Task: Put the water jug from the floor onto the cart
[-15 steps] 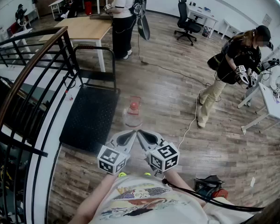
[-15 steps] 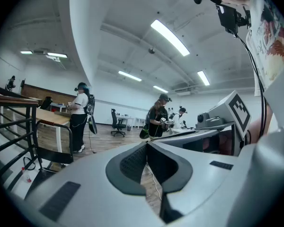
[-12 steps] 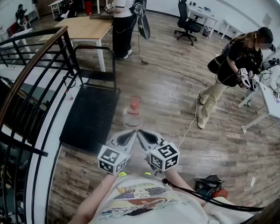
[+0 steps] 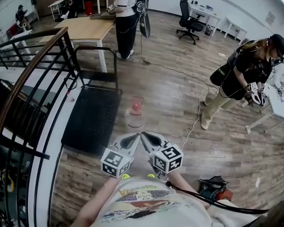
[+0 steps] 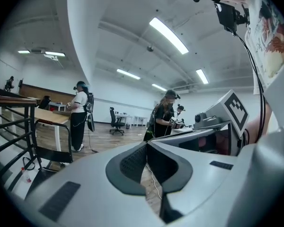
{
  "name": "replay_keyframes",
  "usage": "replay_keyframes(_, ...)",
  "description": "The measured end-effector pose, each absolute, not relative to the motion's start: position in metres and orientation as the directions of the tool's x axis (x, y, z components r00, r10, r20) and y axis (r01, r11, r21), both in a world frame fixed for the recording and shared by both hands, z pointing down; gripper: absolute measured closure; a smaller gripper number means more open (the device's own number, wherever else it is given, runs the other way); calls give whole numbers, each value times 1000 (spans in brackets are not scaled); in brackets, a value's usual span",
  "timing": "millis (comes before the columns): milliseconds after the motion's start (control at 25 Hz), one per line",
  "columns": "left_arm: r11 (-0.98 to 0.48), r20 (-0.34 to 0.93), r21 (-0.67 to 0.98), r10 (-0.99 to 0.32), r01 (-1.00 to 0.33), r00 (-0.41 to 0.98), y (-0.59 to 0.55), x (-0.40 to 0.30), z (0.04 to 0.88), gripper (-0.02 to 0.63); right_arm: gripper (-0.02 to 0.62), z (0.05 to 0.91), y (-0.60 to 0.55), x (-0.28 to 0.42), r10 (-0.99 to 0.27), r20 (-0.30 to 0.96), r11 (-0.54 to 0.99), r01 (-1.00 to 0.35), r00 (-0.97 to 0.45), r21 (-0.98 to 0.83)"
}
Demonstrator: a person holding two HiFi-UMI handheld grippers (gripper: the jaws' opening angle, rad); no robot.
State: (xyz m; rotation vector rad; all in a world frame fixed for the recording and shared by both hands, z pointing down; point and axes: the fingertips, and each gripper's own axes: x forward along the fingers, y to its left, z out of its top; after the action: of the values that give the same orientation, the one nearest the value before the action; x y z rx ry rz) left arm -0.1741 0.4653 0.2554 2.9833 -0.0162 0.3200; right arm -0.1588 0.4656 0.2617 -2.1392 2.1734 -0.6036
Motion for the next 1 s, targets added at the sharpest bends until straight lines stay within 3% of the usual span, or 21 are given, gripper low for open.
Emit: replay_keyframes(1000,-986,204,164,14,-20,979,443,-210,270,594,569,280,443,-194,-964,260,-21,-966,-49,-259)
